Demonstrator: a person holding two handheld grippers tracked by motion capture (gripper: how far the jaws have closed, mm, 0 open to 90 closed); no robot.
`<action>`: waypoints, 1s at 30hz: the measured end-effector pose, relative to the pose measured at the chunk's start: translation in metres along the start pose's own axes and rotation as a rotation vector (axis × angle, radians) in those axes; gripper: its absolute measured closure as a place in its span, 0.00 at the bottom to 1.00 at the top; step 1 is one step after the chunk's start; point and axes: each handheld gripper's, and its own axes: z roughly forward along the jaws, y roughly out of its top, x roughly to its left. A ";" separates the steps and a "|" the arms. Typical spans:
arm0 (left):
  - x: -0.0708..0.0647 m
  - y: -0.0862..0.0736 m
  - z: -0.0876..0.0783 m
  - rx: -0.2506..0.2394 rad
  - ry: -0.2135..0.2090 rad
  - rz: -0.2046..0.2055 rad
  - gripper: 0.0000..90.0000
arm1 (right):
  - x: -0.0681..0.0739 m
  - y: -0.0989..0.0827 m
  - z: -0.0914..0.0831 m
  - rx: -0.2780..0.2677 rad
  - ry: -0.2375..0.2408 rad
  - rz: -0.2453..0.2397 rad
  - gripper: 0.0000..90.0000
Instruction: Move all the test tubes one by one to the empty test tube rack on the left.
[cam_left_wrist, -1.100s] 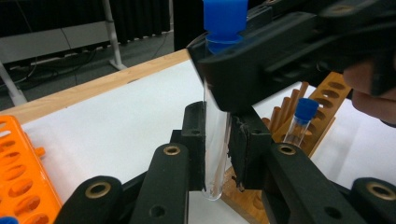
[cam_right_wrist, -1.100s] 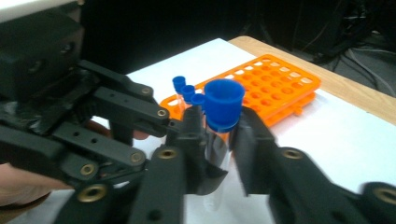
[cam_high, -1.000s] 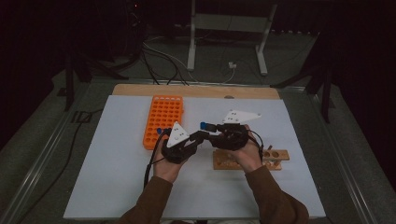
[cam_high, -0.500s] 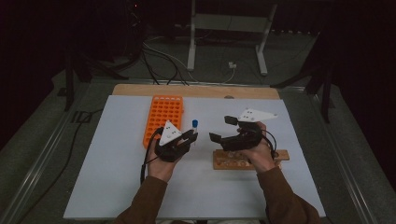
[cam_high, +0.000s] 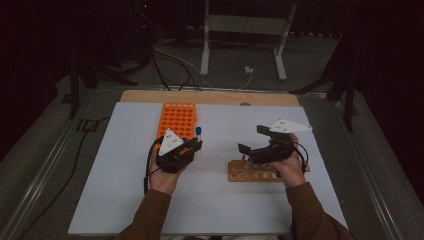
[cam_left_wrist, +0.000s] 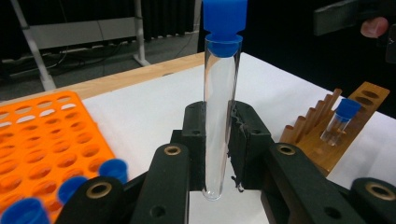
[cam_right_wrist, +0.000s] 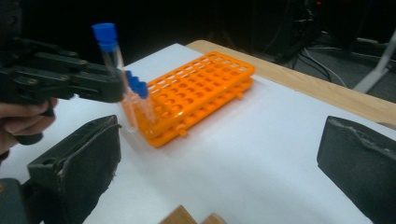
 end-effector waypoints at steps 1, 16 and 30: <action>0.002 0.000 -0.002 -0.002 0.003 -0.001 0.87 | -0.001 -0.001 -0.001 -0.003 -0.005 0.005 0.00; 0.023 -0.004 -0.025 -0.016 0.044 -0.035 0.87 | -0.018 -0.016 -0.024 -0.029 -0.055 0.040 0.00; 0.046 -0.016 -0.041 -0.001 0.128 -0.052 0.87 | -0.027 -0.029 -0.034 -0.054 -0.069 0.089 0.00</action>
